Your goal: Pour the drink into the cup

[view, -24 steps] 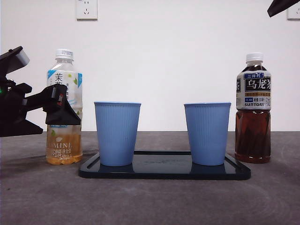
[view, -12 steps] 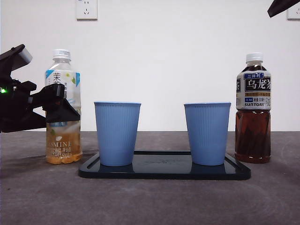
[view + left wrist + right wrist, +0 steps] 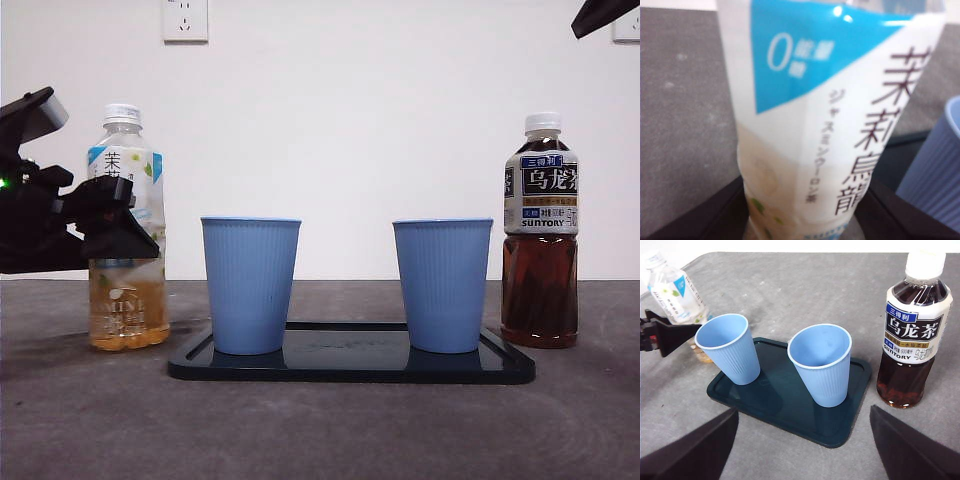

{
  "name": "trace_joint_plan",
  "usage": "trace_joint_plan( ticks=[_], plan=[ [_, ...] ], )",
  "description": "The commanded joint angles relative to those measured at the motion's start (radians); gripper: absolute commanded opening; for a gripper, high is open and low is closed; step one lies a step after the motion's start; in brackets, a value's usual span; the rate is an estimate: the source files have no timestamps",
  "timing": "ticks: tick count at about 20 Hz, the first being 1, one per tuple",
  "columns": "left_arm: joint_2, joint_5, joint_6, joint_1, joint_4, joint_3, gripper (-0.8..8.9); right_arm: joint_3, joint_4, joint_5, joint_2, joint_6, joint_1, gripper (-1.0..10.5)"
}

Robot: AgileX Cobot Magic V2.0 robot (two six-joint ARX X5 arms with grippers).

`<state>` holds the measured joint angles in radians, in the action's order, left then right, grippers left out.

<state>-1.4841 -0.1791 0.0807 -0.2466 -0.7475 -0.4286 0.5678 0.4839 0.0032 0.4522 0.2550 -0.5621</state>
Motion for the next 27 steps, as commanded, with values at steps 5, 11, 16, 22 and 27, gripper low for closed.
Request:
trace_joint_plan(
  ticks=[5,11,16,22,27],
  plan=[
    [0.193,0.002,-0.284,-0.002,0.561,-0.259,2.43,0.005,-0.004,0.004,0.001,-0.032,-0.007,4.2],
    [0.299,0.109,-0.577,-0.003,1.05,-0.494,2.39,0.005,-0.004,0.004,0.001,-0.054,-0.007,4.2],
    [0.315,0.311,-0.821,-0.034,1.312,-0.646,2.36,0.005,-0.004,0.002,0.001,-0.055,-0.007,4.2],
    [0.311,0.53,-1.042,-0.153,1.339,-0.678,2.12,0.005,-0.004,-0.004,0.001,-0.084,-0.007,4.2],
    [0.286,0.636,-1.127,-0.208,1.338,-0.678,2.12,0.005,-0.004,-0.005,0.001,-0.085,-0.007,4.2]
  ],
)
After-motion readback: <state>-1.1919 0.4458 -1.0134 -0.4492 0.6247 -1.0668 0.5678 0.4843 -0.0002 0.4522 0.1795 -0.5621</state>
